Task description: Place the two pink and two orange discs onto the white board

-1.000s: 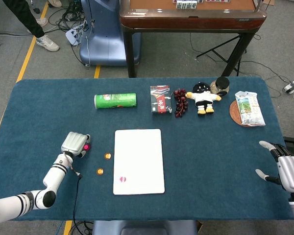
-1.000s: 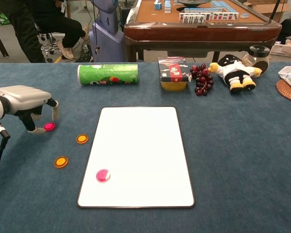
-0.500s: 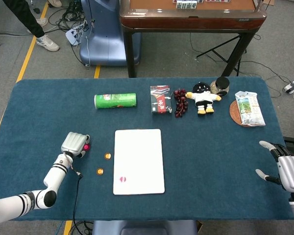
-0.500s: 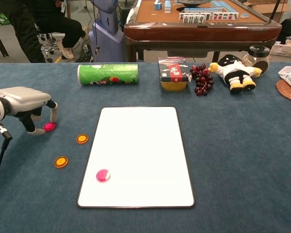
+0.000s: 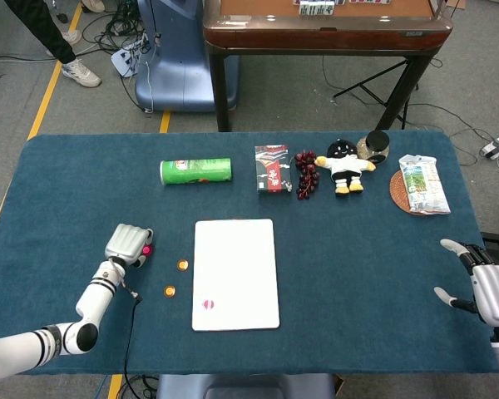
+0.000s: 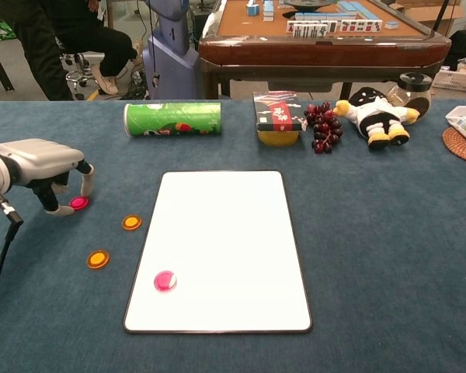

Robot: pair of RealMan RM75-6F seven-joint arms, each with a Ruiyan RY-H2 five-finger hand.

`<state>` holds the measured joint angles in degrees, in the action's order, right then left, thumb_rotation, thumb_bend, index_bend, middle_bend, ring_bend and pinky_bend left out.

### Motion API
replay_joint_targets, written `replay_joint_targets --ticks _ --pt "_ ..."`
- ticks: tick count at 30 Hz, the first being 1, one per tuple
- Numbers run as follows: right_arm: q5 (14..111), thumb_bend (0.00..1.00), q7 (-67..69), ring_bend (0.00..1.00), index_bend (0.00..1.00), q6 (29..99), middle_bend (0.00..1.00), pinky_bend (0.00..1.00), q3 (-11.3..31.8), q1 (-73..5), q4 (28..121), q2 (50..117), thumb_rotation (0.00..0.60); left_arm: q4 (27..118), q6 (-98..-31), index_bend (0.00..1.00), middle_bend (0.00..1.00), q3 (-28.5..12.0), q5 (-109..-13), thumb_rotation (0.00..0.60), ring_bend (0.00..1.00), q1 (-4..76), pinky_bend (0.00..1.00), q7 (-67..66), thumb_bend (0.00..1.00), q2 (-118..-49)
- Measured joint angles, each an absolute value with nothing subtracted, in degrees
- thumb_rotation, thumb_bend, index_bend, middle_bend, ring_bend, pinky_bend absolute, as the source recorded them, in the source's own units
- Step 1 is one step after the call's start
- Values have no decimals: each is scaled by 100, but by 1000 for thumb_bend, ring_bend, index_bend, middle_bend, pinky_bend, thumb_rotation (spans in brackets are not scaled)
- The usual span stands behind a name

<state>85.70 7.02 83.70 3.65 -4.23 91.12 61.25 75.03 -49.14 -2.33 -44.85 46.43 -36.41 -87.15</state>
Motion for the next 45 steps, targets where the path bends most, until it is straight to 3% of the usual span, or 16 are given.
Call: replay_joint_targets --ticks 20,38,45 --pt "8565 0 690 222 221 8352 281 410 365 -434 9109 6131 600 7708 -5096 604 1000 -262 -4781 600 1000 4574 1000 -3553 321 -8626" --pt "8556 0 790 222 220 8420 281 410 374 -390 9119 6073 600 10151 -5727 604 1000 -262 -5284 600 1000 4705 1000 -4214 321 -8033" --pt "8548 0 874 222 220 8471 281 410 381 -352 9122 6021 600 10380 -5833 605 1000 -185 -5313 600 1000 4859 1000 -4624 321 -8250"
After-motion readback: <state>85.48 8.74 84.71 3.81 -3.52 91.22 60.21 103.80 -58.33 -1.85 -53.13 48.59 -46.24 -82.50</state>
